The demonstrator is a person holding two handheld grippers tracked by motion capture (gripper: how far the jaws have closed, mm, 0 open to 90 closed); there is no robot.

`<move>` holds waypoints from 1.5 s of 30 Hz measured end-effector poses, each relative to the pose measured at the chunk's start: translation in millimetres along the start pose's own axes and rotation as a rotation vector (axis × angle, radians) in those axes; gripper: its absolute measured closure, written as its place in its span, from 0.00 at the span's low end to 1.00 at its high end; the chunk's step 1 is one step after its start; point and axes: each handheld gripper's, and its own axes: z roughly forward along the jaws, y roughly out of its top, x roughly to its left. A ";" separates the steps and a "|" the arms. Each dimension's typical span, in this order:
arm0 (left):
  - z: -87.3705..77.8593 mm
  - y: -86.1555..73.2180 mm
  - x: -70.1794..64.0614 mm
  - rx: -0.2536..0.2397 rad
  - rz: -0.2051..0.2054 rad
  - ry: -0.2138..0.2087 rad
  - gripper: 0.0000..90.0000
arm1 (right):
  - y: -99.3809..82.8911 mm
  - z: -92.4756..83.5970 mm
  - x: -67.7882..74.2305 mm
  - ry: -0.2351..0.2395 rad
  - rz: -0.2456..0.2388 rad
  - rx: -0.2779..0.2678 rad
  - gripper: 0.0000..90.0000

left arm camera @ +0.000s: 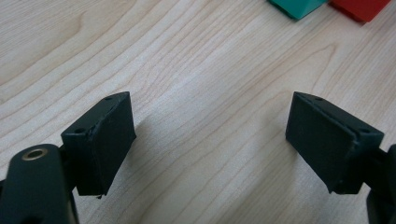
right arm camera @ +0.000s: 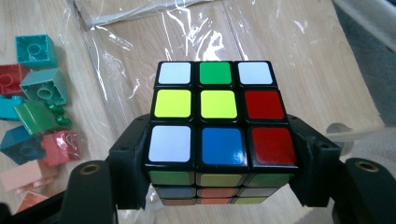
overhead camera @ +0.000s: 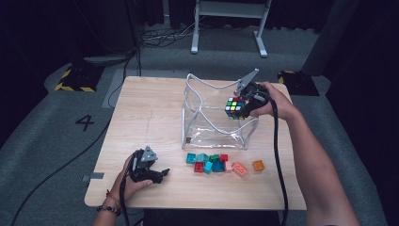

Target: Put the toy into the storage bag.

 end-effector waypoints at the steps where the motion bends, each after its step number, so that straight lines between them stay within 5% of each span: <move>1: 0.0 0.0 0.0 0.000 0.000 0.000 0.18 | -0.1 -1.2 0.3 -0.007 -0.001 0.007 0.38; 8: 0.0 0.0 0.0 0.000 0.000 0.000 0.18 | -1.5 -7.0 1.7 -0.010 0.000 0.080 0.38; 16: 0.0 0.0 0.0 0.000 0.000 0.000 0.18 | -3.2 -12.5 1.4 -0.010 -0.004 0.098 0.38; 37: 0.0 0.0 0.0 0.000 0.000 0.000 0.18 | 1.8 -7.3 4.7 -0.005 -0.014 0.104 0.37; 45: 0.2 -0.1 0.0 -0.002 0.000 0.000 0.18 | 1.2 -9.5 5.9 -0.005 0.007 0.063 0.42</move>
